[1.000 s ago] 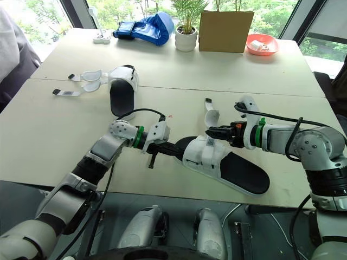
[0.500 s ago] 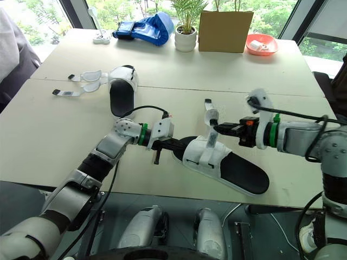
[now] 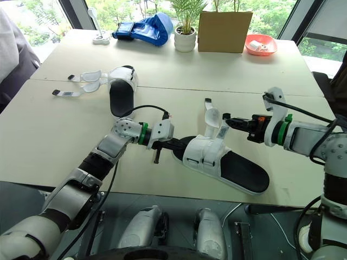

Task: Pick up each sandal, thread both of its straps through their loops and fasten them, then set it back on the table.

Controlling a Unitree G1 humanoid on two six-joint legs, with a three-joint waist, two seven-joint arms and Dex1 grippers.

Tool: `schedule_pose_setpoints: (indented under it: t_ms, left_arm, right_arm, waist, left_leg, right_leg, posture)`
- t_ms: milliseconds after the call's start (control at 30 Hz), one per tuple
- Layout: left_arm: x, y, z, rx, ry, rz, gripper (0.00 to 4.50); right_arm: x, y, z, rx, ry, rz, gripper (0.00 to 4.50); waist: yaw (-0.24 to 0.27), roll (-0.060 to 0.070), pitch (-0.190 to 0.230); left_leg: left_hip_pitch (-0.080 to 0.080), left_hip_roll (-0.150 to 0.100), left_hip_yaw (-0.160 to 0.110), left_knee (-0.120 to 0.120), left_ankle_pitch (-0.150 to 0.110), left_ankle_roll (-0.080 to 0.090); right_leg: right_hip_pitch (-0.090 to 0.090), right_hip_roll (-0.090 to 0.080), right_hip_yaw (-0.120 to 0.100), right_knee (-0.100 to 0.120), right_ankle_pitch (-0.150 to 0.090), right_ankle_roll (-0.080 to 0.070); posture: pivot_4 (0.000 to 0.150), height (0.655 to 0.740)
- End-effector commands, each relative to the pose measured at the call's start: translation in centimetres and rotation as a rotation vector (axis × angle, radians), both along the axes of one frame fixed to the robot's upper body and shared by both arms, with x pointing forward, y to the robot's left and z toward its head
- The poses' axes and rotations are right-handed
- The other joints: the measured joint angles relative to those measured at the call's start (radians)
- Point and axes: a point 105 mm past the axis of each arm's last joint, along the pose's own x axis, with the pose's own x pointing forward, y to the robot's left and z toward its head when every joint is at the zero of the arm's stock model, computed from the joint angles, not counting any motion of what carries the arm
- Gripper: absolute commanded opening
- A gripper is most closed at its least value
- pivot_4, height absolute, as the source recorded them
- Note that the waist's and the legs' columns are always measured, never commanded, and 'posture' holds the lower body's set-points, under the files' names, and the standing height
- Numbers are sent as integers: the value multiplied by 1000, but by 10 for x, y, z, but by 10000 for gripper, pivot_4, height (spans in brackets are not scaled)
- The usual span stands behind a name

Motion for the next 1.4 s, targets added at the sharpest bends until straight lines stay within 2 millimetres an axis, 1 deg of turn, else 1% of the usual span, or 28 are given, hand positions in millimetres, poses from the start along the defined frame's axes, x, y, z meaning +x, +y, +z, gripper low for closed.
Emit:
schedule_pose_setpoints:
  t_ms: [33, 133, 200, 233, 267, 333, 400, 433, 533, 567, 600, 667, 700, 800, 833, 867, 967, 1067, 1133, 1200, 1267, 1300, 1333, 1400]
  left_arm:
    - [-2, 9, -29, 115, 58, 33, 0]
    - [-1, 9, -28, 109, 57, 36, 0]
    - [-1, 9, -26, 100, 64, 43, 0]
    - [-1, 9, -26, 99, 64, 46, 0]
    - [-1, 9, -26, 99, 64, 47, 0]
    - [0, 10, -25, 98, 66, 49, 0]
    - [0, 10, -23, 93, 68, 51, 0]
    - [0, 10, -23, 92, 68, 51, 0]
    - [-1, 10, -22, 89, 69, 52, 0]
    - [-1, 10, -21, 88, 69, 52, 0]
    - [-1, 10, -21, 86, 69, 52, 0]
    - [0, 9, -20, 82, 67, 53, 0]
    - [0, 8, -19, 81, 66, 54, 0]
    - [0, 8, -18, 78, 63, 55, 0]
    - [1, 8, -17, 77, 62, 56, 0]
    - [1, 8, -17, 77, 62, 57, 0]
    - [2, 9, -16, 72, 62, 65, 0]
    - [3, 10, -16, 69, 65, 71, 0]
    - [2, 11, -16, 68, 66, 73, 0]
    - [2, 12, -16, 66, 67, 75, 0]
    - [2, 12, -15, 60, 72, 81, 0]
    - [2, 12, -15, 56, 76, 86, 0]
    - [1, 12, -15, 53, 76, 87, 0]
    - [0, 12, -14, 50, 76, 89, 0]
  right_arm:
    - [6, -14, -8, -54, -11, -89, 394]
    - [5, -16, -16, -82, 3, -93, 394]
    - [-1, -12, -21, -75, 20, -73, 5963]
    - [-3, -10, -19, -72, 13, -61, 9468]
    - [-4, -9, -18, -71, 6, -54, 14374]
    - [-3, -9, -9, -84, -47, -49, 24983]
    - [-5, -2, 16, -95, -159, 6, 35003]
    - [-7, 2, 24, -102, -198, 38, 39087]
    - [-15, 13, 31, -81, -226, 102, 39087]
    - [-20, 20, 31, -69, -223, 142, 39087]
    - [-26, 29, 27, -60, -211, 188, 36105]
    - [-37, 43, 12, -74, -167, 252, 29369]
    - [-39, 46, 2, -97, -138, 256, 24568]
    - [-36, 41, -23, -168, -68, 213, 8063]
    - [-33, 37, -31, -193, -52, 192, 3368]
    - [-30, 32, -37, -214, -39, 170, 330]
    - [-14, 12, -46, -259, -33, 76, 330]
    - [-2, -5, -48, -260, -35, -5, 330]
    - [0, -10, -45, -252, -49, -15, 330]
    - [0, -9, -41, -234, -65, -6, 330]
    - [-2, -6, -31, -190, -94, 15, 330]
    - [-6, -3, -22, -161, -118, 40, 330]
    - [-14, -1, -8, -136, -168, 73, 330]
    - [-27, 2, 9, -102, -225, 115, 330]
  waist:
    - [1, 1, 0]
    - [0, 1, 0]
    - [1, 1, -1]
    - [1, 1, -1]
    - [1, 1, -1]
    - [-1, 1, -1]
    - [0, 2, -1]
    - [0, 2, -1]
    - [0, 2, -1]
    - [0, 2, -1]
    - [0, 2, -1]
    - [0, 2, -1]
    - [0, 2, -1]
    - [0, 2, -1]
    - [-1, 2, -1]
    - [-1, 2, -1]
    - [0, 2, -1]
    - [0, 2, -1]
    - [-1, 2, -1]
    - [-4, 2, -1]
    - [-4, 2, -1]
    - [-4, 2, -1]
    - [-3, 2, -1]
    - [-1, 2, -1]
  left_leg:
    - [0, 0, 0, 0, 0, 0]
    - [0, 0, 0, 0, 0, 0]
    - [0, 0, 0, 0, 0, 0]
    - [0, 0, 0, 0, 0, 0]
    - [0, 0, 0, 0, 0, 0]
    - [0, 0, 0, 0, 0, 0]
    - [0, 0, 0, 0, 0, 0]
    - [0, 0, 0, 0, 0, 0]
    - [0, 0, 0, 0, 0, 0]
    - [0, 0, 0, 0, 0, 0]
    - [0, 0, 0, 0, 0, 0]
    - [0, 0, -1, 0, 0, 0]
    - [0, 0, -1, 0, 0, 0]
    - [0, 0, -1, 0, 0, 0]
    - [0, 0, -1, 0, 0, 0]
    - [0, 0, 0, 0, 0, 0]
    - [0, 0, 0, 0, 0, 1]
    - [0, 0, 0, 0, 0, 0]
    - [0, 0, 0, 0, 1, -2]
    - [0, 0, 0, 0, 2, -4]
    - [0, 0, 0, 0, 0, 0]
    - [0, 0, 0, 0, 0, 0]
    - [0, 0, 0, 0, 0, 0]
    - [0, 0, 0, -1, 0, 0]
  right_leg:
    - [0, 0, 0, 0, 0, 0]
    - [0, 0, 0, 0, 0, 0]
    - [0, 0, 0, 0, 0, 0]
    - [0, 0, 0, 0, 0, 0]
    - [0, 0, 0, 0, 0, 0]
    - [0, 0, 0, 0, 0, 0]
    - [0, 0, 0, 0, 0, 0]
    - [0, 0, 0, 0, 0, 0]
    - [0, 1, 0, 0, 0, 0]
    - [0, 1, 0, 0, 0, 0]
    - [0, 1, 0, 0, 0, 0]
    - [0, 1, 0, 0, 0, 0]
    - [0, 1, 0, 0, 0, 0]
    - [0, 0, 0, 0, 0, 0]
    - [0, 0, 0, 0, 0, 0]
    - [0, 0, 0, 0, 0, 0]
    - [0, 1, 0, 0, 0, 0]
    - [0, 1, 0, 0, 0, 0]
    - [0, 1, 0, 0, 0, 0]
    - [0, 1, 0, 0, 0, 0]
    - [0, 2, 0, 0, 0, 0]
    - [0, 2, 0, 0, 0, 0]
    - [0, 1, 0, 0, 0, 0]
    - [-1, 1, 0, 0, 0, 0]
  posture:
    - [1500, 7214]
    - [1500, 7214]
    - [1500, 7214]
    - [1500, 7214]
    - [1500, 7214]
    - [1500, 7214]
    - [1500, 7214]
    - [1500, 7214]
    - [1500, 7214]
    - [1500, 7214]
    - [1500, 7214]
    - [1500, 7214]
    - [1500, 7214]
    - [1500, 7214]
    - [1500, 7214]
    - [1500, 7214]
    - [1500, 7214]
    - [1500, 7214]
    - [1500, 7214]
    - [1500, 7214]
    - [1500, 7214]
    - [1500, 7214]
    - [1500, 7214]
    - [1500, 7214]
